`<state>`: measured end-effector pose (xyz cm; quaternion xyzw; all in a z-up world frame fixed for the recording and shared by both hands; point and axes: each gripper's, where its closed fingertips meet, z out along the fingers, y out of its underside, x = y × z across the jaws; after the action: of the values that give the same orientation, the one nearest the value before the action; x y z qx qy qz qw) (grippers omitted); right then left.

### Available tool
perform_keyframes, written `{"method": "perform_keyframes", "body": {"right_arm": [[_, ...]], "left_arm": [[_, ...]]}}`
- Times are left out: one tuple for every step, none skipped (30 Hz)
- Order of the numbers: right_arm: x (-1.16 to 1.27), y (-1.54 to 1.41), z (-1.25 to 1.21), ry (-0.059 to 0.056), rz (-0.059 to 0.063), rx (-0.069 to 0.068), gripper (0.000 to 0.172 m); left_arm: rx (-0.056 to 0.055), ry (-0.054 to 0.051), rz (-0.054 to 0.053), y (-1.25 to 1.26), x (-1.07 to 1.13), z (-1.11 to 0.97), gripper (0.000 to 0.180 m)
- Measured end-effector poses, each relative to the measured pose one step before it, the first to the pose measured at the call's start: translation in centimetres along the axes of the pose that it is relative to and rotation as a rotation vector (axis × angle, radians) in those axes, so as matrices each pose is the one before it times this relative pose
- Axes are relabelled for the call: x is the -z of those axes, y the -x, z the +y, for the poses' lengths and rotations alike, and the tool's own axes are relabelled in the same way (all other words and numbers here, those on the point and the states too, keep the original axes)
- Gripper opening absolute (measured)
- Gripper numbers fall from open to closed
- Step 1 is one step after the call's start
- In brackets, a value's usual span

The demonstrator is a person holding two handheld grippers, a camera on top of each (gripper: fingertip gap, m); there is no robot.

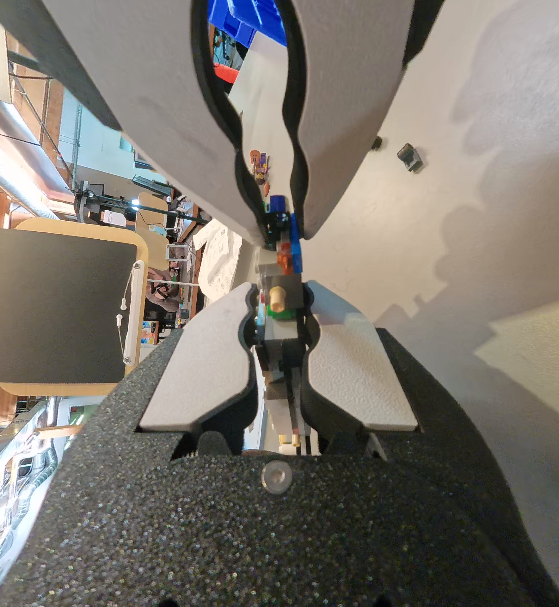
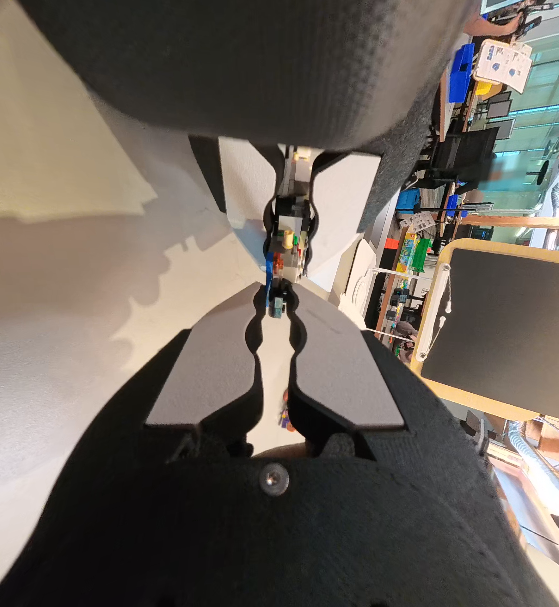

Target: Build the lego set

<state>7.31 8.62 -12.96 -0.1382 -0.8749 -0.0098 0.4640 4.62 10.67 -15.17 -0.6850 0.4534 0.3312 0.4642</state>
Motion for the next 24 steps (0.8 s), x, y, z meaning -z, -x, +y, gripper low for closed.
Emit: {"method": "perform_keyframes", "body": {"right_arm": [[-0.005,-0.028,0.058,0.0047,0.0029,0.0071,0.011],[-0.017,-0.057,0.048,0.0032,0.005,0.0068,0.011],[-0.017,-0.002,0.029,0.002,-0.0004,-0.0004,0.011],[-0.013,0.0,0.028,-0.0002,-0.0024,-0.0006,0.011],[0.017,0.016,0.011,-0.0013,-0.0036,-0.0004,0.011],[-0.008,0.048,0.0,-0.0011,-0.0051,-0.0012,0.011],[-0.006,0.034,0.005,-0.0011,-0.0046,-0.0034,0.011],[-0.015,0.028,0.011,-0.0006,-0.0031,-0.005,0.011],[-0.019,0.01,0.028,0.0002,-0.0017,-0.006,0.011],[-0.031,-0.04,0.017,0.0005,0.0024,-0.0077,0.011],[-0.037,-0.095,0.019,-0.0016,0.0089,-0.0081,0.012],[-0.022,-0.14,0.021,-0.0037,0.0136,-0.0081,0.012],[-0.028,-0.158,0.094,-0.0001,0.0156,-0.0095,0.016],[-0.02,-0.176,0.246,0.0077,0.015,-0.0129,0.029],[0.037,-0.126,0.263,0.005,0.0096,-0.0163,0.033],[0.132,0.06,0.149,-0.0063,-0.0012,-0.0168,0.035],[0.173,0.049,0.158,-0.0081,0.0018,-0.0196,0.035],[0.172,0.006,0.246,-0.0017,0.0063,-0.0201,0.036],[0.166,0.036,0.351,0.0037,0.0062,-0.0166,0.036],[0.155,0.118,0.402,0.0047,0.0039,-0.0141,0.036],[0.129,0.149,0.443,0.0054,0.0034,-0.017,0.035],[0.085,0.178,0.498,0.0072,0.0012,-0.0223,0.035],[0.057,0.263,0.583,0.0101,-0.0045,-0.0244,0.035],[0.03,0.258,0.688,0.0128,-0.0045,-0.0256,0.035]], "left_arm": [[0.0001,-0.0019,-0.0018,0.035,0.016,-0.05,0.025],[0.0012,-0.0003,-0.0033,0.065,0.021,-0.016,0.025],[-0.0021,-0.0008,0.0009,0.015,0.02,-0.014,0.025],[-0.0003,-0.0017,0.0003,-0.02,0.003,-0.025,0.025],[0.0006,-0.002,-0.0001,-0.022,0.001,-0.029,0.025],[-0.0015,-0.0011,0.0011,-0.049,-0.012,-0.018,0.025],[-0.0013,-0.0005,0.0011,-0.052,-0.02,0.001,0.025],[0.0004,-0.0018,0.0008,-0.031,-0.01,-0.006,0.025],[0.0013,-0.0024,0.0015,-0.033,-0.011,-0.007,0.025],[0.0011,-0.0006,0.0001,-0.004,-0.018,0.021,0.026],[0.002,-0.0001,-0.0046,0.092,-0.036,0.054,0.025],[0.0015,-0.004,-0.0072,0.152,-0.007,0.028,0.025],[-0.0015,-0.0036,-0.0068,0.161,0.001,0.047,0.025],[-0.0044,-0.0016,-0.0105,0.186,0.012,0.079,0.025],[-0.0044,-0.0025,-0.0104,0.144,0.012,0.084,0.025],[-0.0074,-0.0039,-0.0091,0.1,0.016,0.095,0.026],[-0.0104,-0.0067,-0.0084,0.058,0.002,0.068,0.026],[-0.0126,-0.0079,-0.0105,0.045,-0.012,0.08,0.026],[-0.0145,-0.0013,-0.0099,0.034,-0.028,0.157,0.026],[-0.0176,-0.0021,-0.0108,0.031,-0.039,0.132,0.025],[-0.0188,-0.0044,-0.0118,0.043,-0.023,0.102,0.025],[-0.0185,-0.0016,-0.0128,0.054,-0.047,0.101,0.025],[-0.0166,0.001,-0.0094,0.017,-0.051,0.112,0.025],[-0.0158,-0.0005,-0.0061,-0.017,-0.055,0.076,0.025]]}}
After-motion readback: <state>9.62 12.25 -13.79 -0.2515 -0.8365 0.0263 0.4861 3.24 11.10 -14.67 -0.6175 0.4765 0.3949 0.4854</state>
